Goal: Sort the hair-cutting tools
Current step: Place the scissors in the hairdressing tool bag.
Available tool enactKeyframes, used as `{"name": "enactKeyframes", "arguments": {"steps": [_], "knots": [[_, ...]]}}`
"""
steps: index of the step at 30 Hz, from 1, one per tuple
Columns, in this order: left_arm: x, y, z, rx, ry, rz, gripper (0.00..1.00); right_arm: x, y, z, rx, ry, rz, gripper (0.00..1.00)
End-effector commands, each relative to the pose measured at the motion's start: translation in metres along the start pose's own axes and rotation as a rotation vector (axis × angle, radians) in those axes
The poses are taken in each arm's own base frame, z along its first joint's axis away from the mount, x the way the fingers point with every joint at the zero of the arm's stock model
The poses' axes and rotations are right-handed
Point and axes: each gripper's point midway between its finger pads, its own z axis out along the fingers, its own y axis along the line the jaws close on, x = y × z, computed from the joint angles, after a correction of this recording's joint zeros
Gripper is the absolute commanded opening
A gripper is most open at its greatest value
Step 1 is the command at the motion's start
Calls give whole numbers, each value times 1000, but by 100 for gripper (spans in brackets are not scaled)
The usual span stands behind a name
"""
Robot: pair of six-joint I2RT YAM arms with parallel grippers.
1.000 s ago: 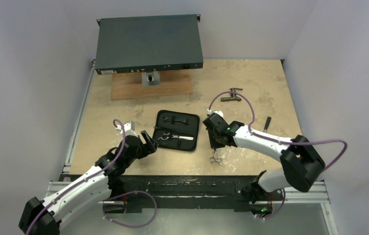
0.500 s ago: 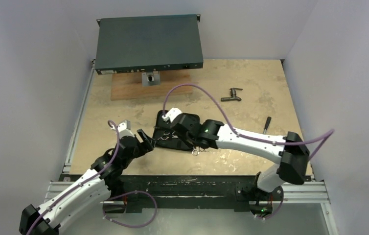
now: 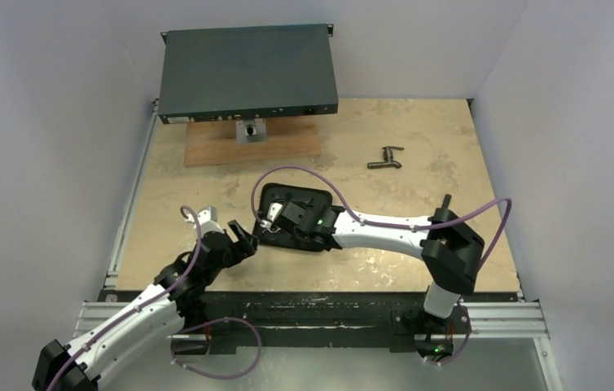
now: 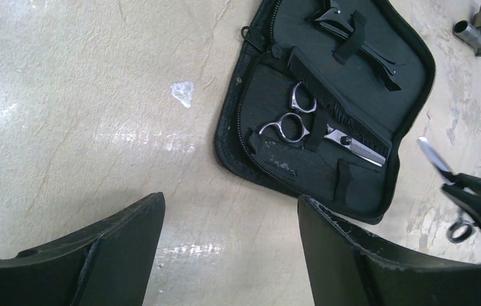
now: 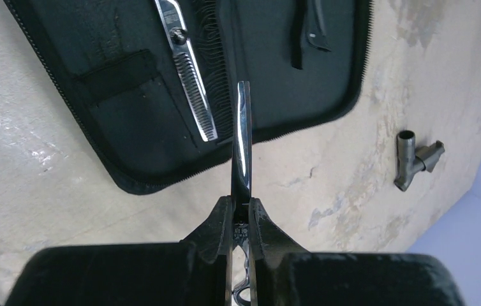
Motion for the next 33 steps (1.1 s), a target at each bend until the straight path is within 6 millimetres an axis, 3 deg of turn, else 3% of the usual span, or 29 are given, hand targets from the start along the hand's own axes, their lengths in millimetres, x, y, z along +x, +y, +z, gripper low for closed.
{"name": "enactKeyframes", "arguments": {"steps": [1, 6, 18, 28, 33], "knots": [[-2, -4, 1, 32, -31, -78, 76, -2, 8, 14, -28, 12, -107, 0], [-3, 6, 1, 14, -62, -153, 77, 3, 16, 26, -46, 52, -158, 0], [-4, 10, 1, -2, -80, -173, 76, 16, 48, 11, -164, 43, -224, 0], [-7, 6, 0, 3, -79, -162, 77, 16, 54, 18, -179, 41, -230, 0], [-8, 6, -1, 5, -82, -160, 77, 15, 47, 23, -156, 51, -213, 0]]}}
